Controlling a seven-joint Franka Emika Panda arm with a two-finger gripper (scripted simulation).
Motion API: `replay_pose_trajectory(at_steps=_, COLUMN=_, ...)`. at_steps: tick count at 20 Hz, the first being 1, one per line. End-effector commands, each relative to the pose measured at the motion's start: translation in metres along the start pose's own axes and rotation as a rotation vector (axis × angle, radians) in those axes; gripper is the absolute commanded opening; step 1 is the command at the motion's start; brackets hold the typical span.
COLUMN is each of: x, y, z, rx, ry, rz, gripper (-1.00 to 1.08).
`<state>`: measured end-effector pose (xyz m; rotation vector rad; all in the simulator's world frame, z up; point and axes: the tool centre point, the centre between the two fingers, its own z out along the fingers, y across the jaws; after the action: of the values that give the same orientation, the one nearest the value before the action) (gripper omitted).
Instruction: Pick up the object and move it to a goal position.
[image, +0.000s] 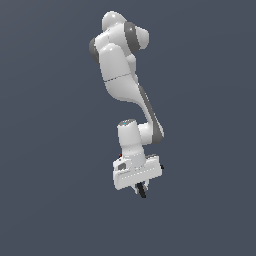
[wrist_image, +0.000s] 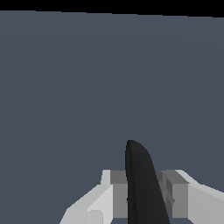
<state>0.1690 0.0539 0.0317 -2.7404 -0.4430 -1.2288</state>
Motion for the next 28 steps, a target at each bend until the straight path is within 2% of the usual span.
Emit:
replay_pose_trajectory(at_steps=1, x=0.008, y=-0.004, z=-0.008, rx=-0.001, ry=0.004, rz=-0.001, gripper=-1.0)
replay_pose_trajectory(at_steps=10, x=0.039, y=-0.028, z=-0.051, rx=-0.004, ry=0.004, rz=0.0, gripper=-1.0)
replay_pose_trajectory(at_steps=28, x=0.132, y=-0.103, z=-0.177, rx=-0.003, ry=0.007, rz=0.005, gripper=-1.0)
